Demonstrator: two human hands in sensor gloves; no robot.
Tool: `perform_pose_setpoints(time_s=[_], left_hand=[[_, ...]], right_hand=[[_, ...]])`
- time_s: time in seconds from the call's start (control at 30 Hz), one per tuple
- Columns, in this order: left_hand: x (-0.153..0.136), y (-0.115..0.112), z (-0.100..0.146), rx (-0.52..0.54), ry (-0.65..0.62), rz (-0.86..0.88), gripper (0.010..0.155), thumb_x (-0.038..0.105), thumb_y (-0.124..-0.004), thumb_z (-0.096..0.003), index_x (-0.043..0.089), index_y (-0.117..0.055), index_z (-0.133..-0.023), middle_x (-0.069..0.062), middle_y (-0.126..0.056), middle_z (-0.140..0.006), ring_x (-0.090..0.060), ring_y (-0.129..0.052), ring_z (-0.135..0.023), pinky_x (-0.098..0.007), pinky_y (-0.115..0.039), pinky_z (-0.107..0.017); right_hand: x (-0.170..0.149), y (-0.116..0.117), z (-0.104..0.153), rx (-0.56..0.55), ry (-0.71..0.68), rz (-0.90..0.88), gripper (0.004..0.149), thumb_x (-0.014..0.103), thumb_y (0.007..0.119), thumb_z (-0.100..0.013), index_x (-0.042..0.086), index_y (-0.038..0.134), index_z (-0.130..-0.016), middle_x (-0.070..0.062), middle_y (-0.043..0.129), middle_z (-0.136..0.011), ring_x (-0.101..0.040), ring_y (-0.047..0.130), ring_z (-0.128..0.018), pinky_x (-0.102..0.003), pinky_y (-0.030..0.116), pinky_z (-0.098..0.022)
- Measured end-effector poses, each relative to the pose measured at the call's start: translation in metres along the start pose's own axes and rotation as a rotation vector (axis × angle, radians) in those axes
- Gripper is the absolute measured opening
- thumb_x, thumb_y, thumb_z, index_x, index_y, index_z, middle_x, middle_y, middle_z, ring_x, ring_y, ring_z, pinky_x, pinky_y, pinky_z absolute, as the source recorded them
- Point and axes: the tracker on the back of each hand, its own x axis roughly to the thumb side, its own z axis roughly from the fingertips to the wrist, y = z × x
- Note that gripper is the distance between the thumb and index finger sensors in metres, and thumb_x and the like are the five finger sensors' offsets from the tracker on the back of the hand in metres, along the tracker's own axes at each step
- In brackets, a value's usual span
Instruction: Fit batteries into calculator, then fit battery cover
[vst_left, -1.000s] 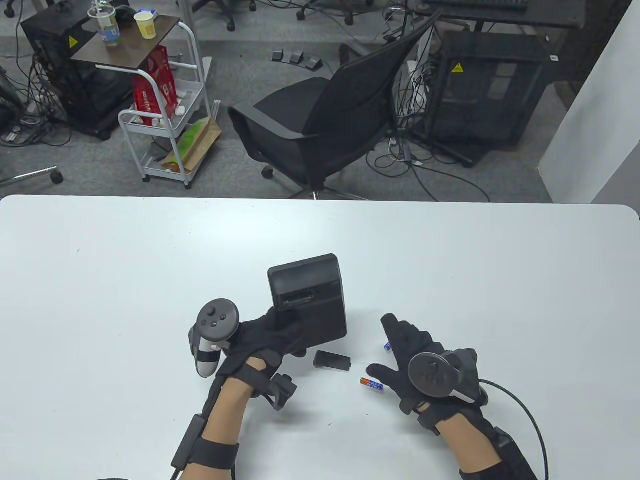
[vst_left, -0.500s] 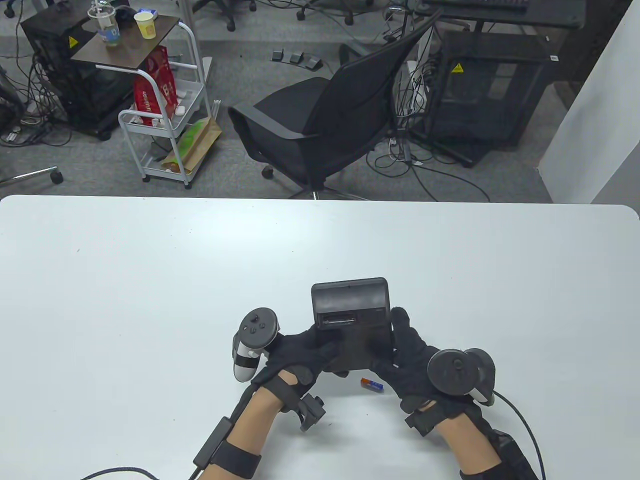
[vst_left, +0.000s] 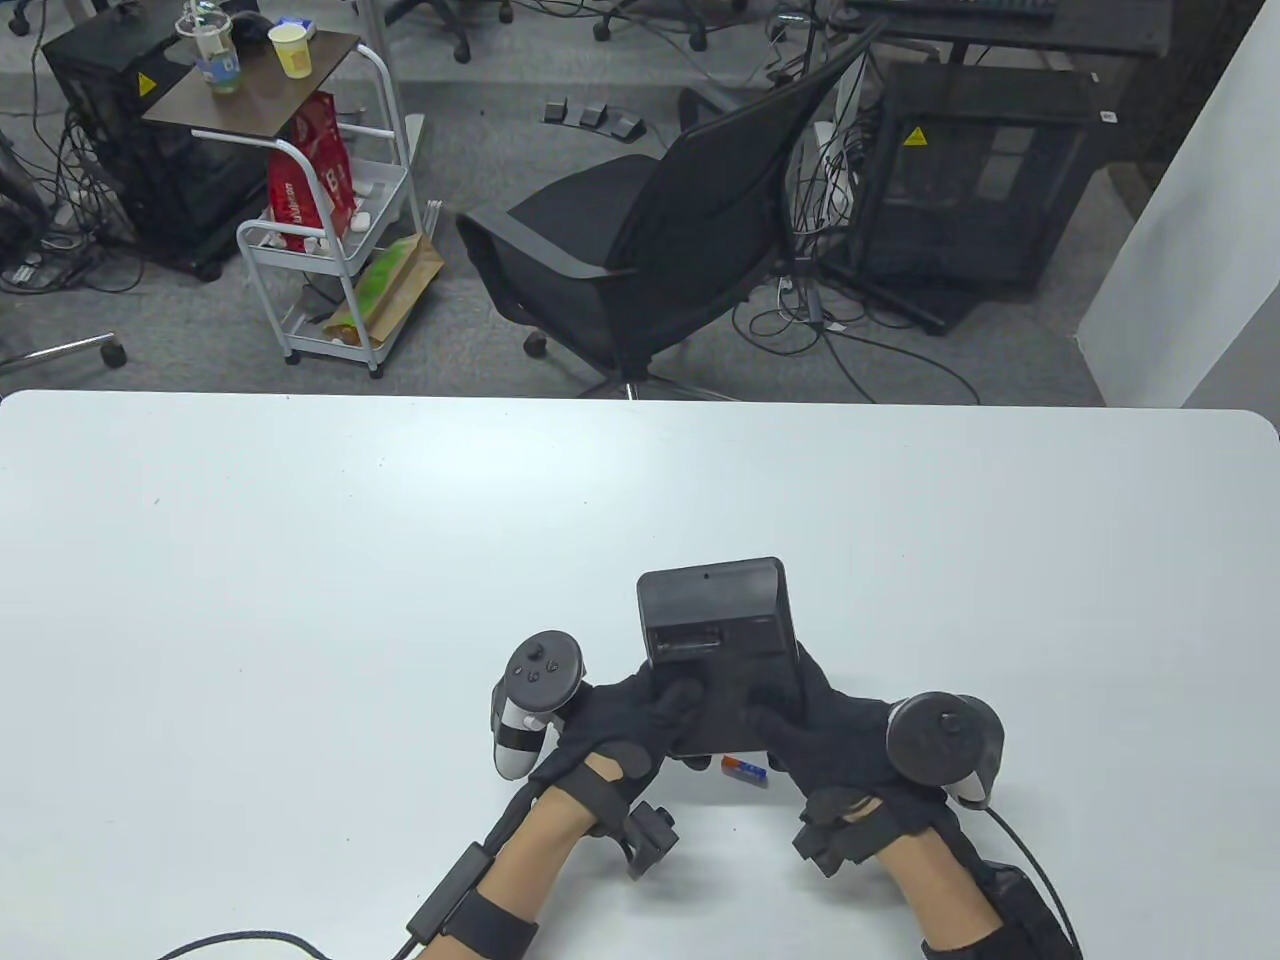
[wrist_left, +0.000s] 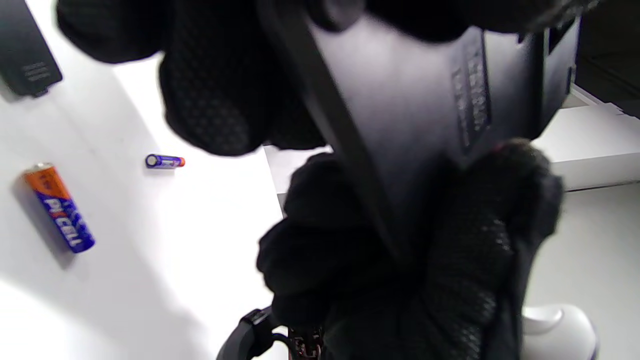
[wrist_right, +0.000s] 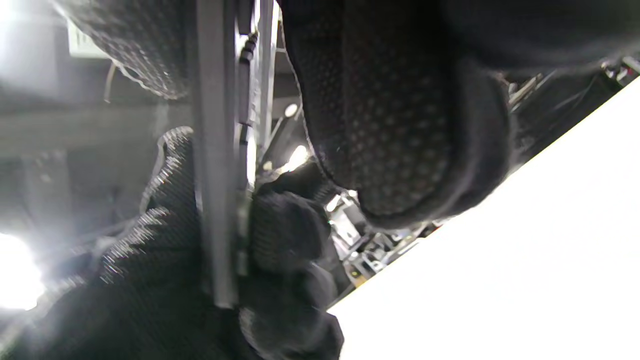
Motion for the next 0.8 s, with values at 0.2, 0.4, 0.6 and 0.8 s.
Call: perform_pose_setpoints(time_s=[0.2,0.4,0.6,0.8], left_hand=[[0.001,-0.004,-0.002,0.002,-0.01,-0.031,0.083,0.07,-0.066,-0.0345,0.011,-0.065,-0.093,-0.004,-0.099,-0.068,-0.025,-0.104,-0.048,-0.047,-0.081,-0.046],[0.005,0.002,0.002,0.07,-0.021,-0.072,0.076,0.063,-0.068,-0.0374,0.01,-0.067,-0.091,-0.004,-0.099,-0.067,-0.026,-0.104,-0.048,-0.048,-0.081,-0.046],[0.009,0.005,0.003,0.102,-0.042,-0.186,0.061,0.053,-0.078,-0.0414,0.016,-0.071,-0.09,-0.002,-0.1,-0.066,-0.024,-0.104,-0.046,-0.048,-0.081,-0.046],[0.02,-0.013,0.002,0.095,-0.056,-0.624,0.056,0.046,-0.087,-0.0397,0.024,-0.078,-0.09,-0.001,-0.097,-0.073,-0.023,-0.103,-0.053,-0.048,-0.081,-0.049]], right_hand=[[-0.007,-0.002,-0.001,-0.009,0.046,-0.283,0.058,0.039,0.081,-0.048,-0.001,0.072,-0.088,-0.019,0.103,-0.059,-0.035,0.108,-0.027,-0.035,0.089,-0.007],[-0.013,-0.018,-0.001,-0.091,0.051,-0.321,0.056,0.038,0.081,-0.048,-0.001,0.072,-0.088,-0.02,0.101,-0.058,-0.035,0.107,-0.026,-0.034,0.089,-0.008],[-0.033,-0.051,0.004,-0.255,0.091,-0.354,0.054,0.037,0.081,-0.048,0.0,0.073,-0.087,-0.021,0.101,-0.056,-0.035,0.106,-0.024,-0.034,0.088,-0.007],[-0.047,-0.075,0.011,-0.395,0.147,-0.38,0.053,0.037,0.082,-0.048,-0.001,0.075,-0.084,-0.021,0.102,-0.055,-0.034,0.106,-0.022,-0.034,0.088,-0.006]])
